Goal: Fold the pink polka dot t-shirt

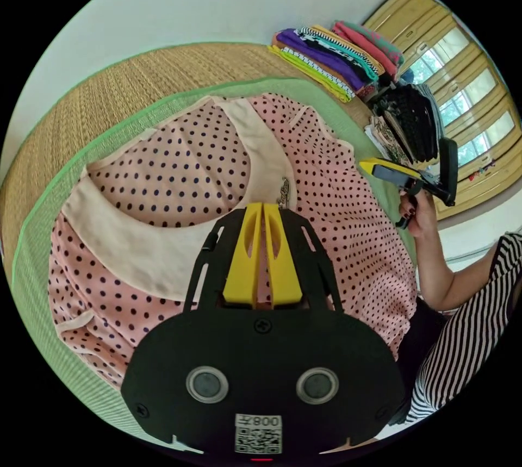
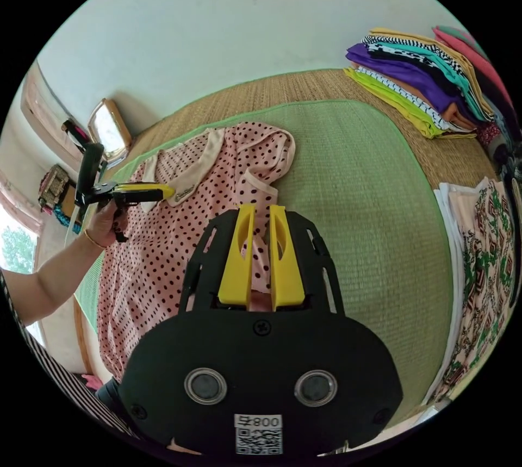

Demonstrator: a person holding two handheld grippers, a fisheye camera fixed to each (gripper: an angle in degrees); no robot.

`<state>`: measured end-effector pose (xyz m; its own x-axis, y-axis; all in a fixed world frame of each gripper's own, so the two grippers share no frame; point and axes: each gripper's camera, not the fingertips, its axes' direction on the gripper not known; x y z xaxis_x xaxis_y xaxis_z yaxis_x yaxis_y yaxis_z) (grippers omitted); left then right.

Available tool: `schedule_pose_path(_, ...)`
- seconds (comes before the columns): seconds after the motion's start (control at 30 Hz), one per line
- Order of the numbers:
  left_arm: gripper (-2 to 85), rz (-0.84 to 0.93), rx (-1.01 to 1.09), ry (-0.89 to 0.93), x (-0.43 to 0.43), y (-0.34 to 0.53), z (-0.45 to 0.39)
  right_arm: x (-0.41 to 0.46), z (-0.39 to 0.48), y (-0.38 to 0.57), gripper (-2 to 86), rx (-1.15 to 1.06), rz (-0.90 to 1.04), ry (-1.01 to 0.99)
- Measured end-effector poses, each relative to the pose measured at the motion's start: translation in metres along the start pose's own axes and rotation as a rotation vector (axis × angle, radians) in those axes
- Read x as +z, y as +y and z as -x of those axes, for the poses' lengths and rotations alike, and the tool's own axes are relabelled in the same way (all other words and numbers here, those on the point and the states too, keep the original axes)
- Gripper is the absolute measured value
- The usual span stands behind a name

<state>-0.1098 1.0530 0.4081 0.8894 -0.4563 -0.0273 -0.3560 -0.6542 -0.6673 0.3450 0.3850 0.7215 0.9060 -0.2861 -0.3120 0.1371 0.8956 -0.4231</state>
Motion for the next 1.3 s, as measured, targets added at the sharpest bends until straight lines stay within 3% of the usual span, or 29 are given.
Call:
schedule_pose_path(0.33,5.0,-0.069,0.124,0.078,0.021,-0.06,-0.046,-0.004,-0.022,0.018,7.4,-0.016,-0.066,-0.097)
schedule_pose_path(0.57,8.5,0.02,0.249,0.061,0.08,-0.151,-0.1,0.004,-0.033,0.036,6.5,-0.003,-0.021,-0.08)
schedule_pose_path(0.77,8.0,0.165,0.29,-0.076,0.135,-0.185,-0.13,0.004,-0.045,0.046,5.8,0.024,-0.013,-0.116)
schedule_pose_path(0.93,3.0,0.168,0.306,-0.197,0.145,-0.188,-0.138,0.007,-0.046,0.051,4.3,0.01,0.018,-0.102)
schedule_pose_path(1.3,0.7,-0.084,0.131,0.056,0.1,-0.166,-0.093,-0.003,-0.042,0.065,0.2,-0.063,-0.034,-0.154)
